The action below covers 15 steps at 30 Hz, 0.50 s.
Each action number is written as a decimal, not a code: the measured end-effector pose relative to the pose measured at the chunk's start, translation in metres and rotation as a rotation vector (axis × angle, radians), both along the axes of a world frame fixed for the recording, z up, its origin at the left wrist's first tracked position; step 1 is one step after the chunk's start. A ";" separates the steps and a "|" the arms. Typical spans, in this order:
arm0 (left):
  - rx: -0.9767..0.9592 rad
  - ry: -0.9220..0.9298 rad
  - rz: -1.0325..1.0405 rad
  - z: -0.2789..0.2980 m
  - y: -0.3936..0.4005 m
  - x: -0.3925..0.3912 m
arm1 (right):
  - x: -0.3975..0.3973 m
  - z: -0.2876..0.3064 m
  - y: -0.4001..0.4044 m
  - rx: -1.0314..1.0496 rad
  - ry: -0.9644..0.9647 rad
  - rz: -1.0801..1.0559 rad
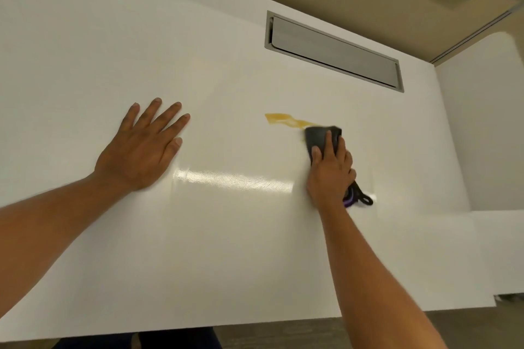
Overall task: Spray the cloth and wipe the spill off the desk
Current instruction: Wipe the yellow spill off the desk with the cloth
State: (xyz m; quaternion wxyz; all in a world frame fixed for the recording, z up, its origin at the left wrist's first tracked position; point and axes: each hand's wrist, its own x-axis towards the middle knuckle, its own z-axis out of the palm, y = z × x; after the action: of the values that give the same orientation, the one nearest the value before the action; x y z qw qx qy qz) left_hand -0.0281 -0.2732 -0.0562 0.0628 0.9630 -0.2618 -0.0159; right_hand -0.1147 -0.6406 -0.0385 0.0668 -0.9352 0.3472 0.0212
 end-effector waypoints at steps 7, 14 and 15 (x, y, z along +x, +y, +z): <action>-0.019 -0.008 -0.008 0.002 0.000 -0.001 | -0.001 -0.009 0.061 -0.062 0.001 0.146; -0.025 0.004 -0.007 0.003 0.001 -0.001 | -0.149 -0.020 0.082 -0.021 0.030 0.424; -0.032 -0.001 -0.008 0.003 0.001 -0.002 | -0.149 -0.017 0.066 -0.018 0.034 0.404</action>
State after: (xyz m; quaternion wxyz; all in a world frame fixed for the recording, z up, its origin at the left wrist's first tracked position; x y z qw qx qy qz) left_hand -0.0296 -0.2718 -0.0535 0.0781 0.9608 -0.2656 -0.0116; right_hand -0.2641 -0.5743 -0.0558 0.0469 -0.9859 0.1536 0.0468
